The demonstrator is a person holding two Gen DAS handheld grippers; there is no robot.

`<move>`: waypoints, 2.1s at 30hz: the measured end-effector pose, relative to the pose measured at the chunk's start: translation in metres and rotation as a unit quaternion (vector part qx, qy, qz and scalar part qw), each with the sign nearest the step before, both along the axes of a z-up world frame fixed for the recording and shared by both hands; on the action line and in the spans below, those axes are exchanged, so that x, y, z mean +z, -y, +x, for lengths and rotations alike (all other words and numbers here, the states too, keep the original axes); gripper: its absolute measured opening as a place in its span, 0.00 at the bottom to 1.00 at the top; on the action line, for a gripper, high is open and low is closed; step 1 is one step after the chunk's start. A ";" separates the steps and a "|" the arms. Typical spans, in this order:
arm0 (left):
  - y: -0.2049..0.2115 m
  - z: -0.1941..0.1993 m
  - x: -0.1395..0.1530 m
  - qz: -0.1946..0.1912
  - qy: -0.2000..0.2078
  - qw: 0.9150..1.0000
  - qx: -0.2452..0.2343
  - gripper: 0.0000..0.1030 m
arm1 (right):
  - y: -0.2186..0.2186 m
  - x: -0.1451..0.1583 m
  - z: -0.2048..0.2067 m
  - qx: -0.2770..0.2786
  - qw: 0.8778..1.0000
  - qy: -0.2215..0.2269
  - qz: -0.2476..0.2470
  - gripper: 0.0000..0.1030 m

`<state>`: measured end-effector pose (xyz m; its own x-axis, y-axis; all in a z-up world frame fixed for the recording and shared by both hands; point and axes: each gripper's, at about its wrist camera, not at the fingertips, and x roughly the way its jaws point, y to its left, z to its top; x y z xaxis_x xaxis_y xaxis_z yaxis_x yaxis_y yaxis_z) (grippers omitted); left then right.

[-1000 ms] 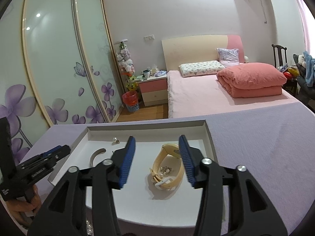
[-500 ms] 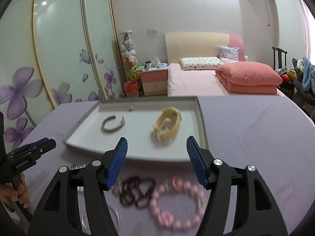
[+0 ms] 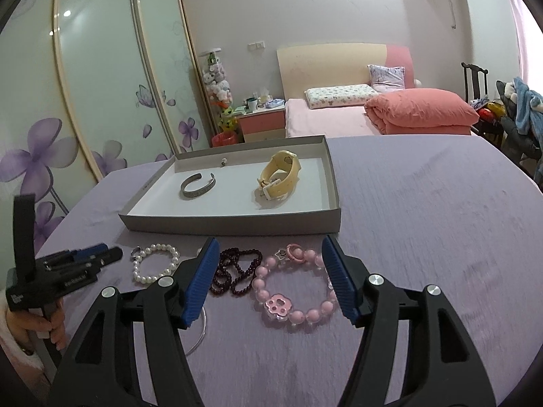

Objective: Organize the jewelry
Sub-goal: 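Withdraw both tools from the tray toward the remaining bracelets, then grasp the small silver ring with the left tool, then grasp the large silver bangle with the right tool while the left tool holds the ring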

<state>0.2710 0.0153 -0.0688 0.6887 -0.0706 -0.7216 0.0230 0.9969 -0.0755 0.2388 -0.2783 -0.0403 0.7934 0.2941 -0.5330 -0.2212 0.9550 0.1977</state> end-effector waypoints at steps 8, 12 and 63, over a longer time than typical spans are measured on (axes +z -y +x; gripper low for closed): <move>0.011 0.006 -0.012 0.027 -0.041 0.999 -0.023 0.38 | 0.006 -0.002 -0.001 0.001 1.000 -0.001 0.008 0.62; 0.017 0.012 -0.011 0.033 -0.042 0.998 -0.028 0.38 | 0.008 -0.002 0.000 0.000 1.000 -0.003 0.013 0.62; -0.107 -0.015 0.023 -0.064 0.033 0.995 0.074 0.21 | -0.113 -0.051 -0.013 0.074 0.978 -0.141 -0.136 0.87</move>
<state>0.2556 0.1223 -0.0463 0.7442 -0.0529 -0.6658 -0.1147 0.9719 -0.2054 0.2255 -0.1651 -0.0908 0.5626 0.2110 -0.7993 -0.3343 0.9424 0.0134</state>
